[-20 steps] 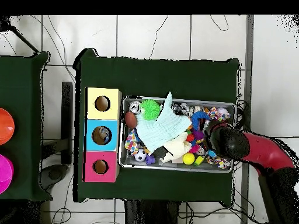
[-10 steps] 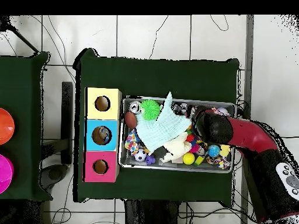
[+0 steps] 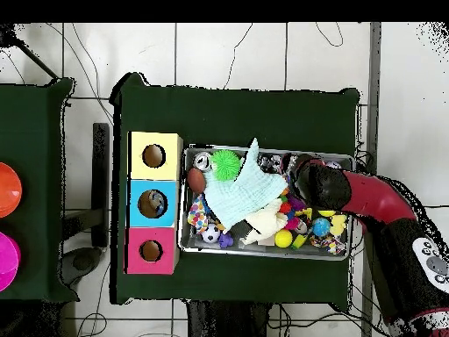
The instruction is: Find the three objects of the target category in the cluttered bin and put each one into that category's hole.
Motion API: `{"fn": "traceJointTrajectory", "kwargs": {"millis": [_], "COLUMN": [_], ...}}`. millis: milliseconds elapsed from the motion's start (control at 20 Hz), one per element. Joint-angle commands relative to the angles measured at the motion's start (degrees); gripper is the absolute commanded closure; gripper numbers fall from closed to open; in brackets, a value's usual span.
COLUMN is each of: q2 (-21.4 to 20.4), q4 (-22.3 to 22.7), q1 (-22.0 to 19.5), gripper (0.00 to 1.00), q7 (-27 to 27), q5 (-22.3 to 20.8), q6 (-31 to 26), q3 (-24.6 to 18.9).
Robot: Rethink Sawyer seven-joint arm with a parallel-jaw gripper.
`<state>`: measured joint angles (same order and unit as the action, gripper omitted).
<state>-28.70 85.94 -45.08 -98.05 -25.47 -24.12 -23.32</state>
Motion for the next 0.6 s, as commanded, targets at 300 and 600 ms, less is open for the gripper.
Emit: {"fn": "traceJointTrajectory", "kwargs": {"millis": [300,600], "q2": [-4.46,-7.95], "q4": [4.36,11.41], "q1": [-0.82,-0.70], "gripper": [0.00,0.00], "q7": [-2.27,-6.97], "q5": [-1.21,-0.15], "q6": [-1.02,0.02], "q3": [2.56,6.61]}}
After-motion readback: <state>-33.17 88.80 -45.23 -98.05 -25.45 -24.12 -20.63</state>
